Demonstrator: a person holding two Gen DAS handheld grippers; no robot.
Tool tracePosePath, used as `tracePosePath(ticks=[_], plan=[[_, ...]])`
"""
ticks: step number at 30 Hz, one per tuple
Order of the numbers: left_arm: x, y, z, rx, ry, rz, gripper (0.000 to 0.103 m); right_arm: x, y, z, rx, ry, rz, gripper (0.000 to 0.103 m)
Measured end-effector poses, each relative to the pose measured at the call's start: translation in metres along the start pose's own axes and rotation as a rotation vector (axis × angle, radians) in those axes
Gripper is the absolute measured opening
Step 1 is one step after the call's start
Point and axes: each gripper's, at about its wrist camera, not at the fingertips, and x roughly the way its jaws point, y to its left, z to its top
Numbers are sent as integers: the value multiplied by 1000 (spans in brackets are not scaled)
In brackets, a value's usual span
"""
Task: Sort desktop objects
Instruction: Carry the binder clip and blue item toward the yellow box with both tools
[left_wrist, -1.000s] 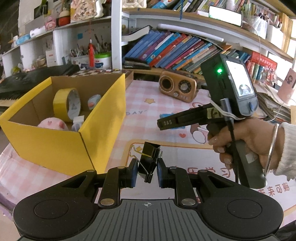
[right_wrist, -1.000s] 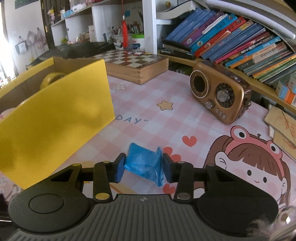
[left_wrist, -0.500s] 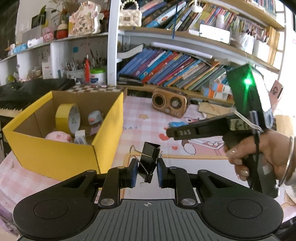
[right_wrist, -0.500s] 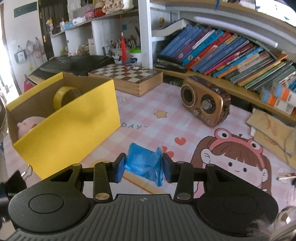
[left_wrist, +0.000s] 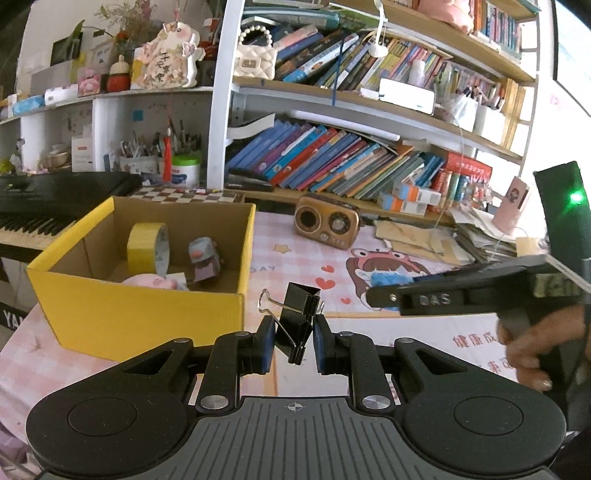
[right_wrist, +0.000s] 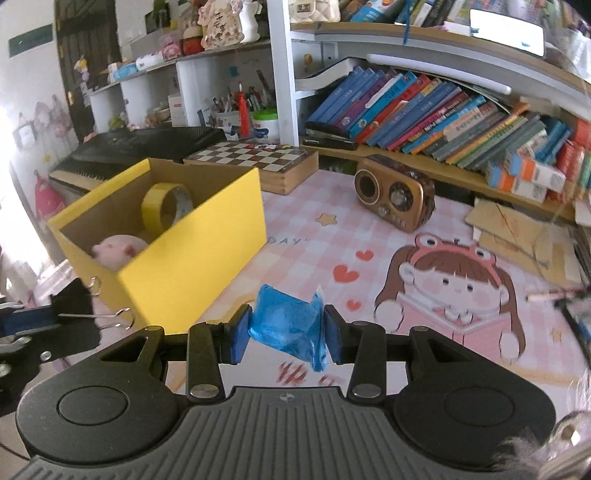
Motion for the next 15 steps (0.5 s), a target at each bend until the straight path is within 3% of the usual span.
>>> tracePosePath(ticks=[15], plan=[[-36, 43, -19, 33, 27, -88, 20, -38, 73, -43, 88, 27, -59, 38]])
